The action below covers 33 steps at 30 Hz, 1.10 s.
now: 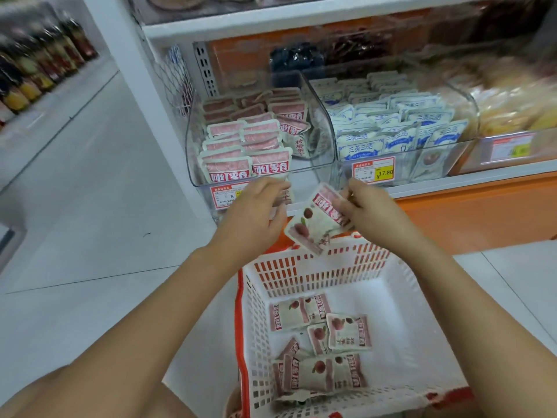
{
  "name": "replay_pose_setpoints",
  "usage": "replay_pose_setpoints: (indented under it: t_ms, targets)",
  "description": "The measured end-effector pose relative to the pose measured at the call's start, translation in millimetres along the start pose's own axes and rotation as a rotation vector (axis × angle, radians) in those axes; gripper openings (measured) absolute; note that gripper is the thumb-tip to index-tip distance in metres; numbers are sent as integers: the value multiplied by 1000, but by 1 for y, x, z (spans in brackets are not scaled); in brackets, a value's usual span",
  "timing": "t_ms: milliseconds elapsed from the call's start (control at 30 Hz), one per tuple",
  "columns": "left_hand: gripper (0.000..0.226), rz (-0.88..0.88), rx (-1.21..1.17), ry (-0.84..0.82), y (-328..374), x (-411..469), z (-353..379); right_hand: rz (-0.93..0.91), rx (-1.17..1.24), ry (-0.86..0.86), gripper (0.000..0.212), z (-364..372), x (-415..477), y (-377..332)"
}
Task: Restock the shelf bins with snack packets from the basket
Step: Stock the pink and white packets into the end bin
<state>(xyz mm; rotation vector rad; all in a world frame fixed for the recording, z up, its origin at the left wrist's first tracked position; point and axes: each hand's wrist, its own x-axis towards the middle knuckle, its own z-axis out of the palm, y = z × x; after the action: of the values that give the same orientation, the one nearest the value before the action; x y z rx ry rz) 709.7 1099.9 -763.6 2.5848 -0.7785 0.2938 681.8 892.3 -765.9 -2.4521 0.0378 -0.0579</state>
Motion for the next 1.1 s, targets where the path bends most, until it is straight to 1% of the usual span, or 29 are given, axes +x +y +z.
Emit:
replay_pose_setpoints:
  t_ms: [100, 167, 267, 333, 433, 567, 700, 833, 900, 1000, 1100]
  targets:
    - [40, -4, 5, 8, -1, 8, -14, -58, 49, 226, 21, -34, 4, -33]
    - [41, -6, 31, -1, -6, 13, -16, -71, -26, 345, 17, -51, 20, -49]
    - [41, -26, 63, -4, -14, 20, -14, -115, -208, 432, 10, -69, 53, -71]
    - [42, -51, 76, -27, -19, 22, -11, -130, -369, 444, 9, -72, 77, -83]
    - [44, -75, 83, -57, -27, 23, -8, -135, -613, 396, 23, -60, 107, -98]
    - [46, -89, 44, -39, -32, 21, -2, -134, -749, 282, 33, -30, 143, -103]
    - [47, -57, -6, -32, -36, 21, 1, -66, -715, 147, 27, -4, 177, -91]
    - [45, -45, -46, -8, -39, 21, 5, -36, -620, 128, 31, 14, 195, -83]
    - [45, -59, -55, 8, -39, 21, 7, -14, -602, 87, 31, 15, 199, -85]
    - [44, -55, -60, 19, -40, 22, 8, -48, -590, -22, 29, 16, 201, -86]
    - [42, -45, -73, 19, -39, 22, 7, -96, -606, -71, 34, 22, 192, -83]
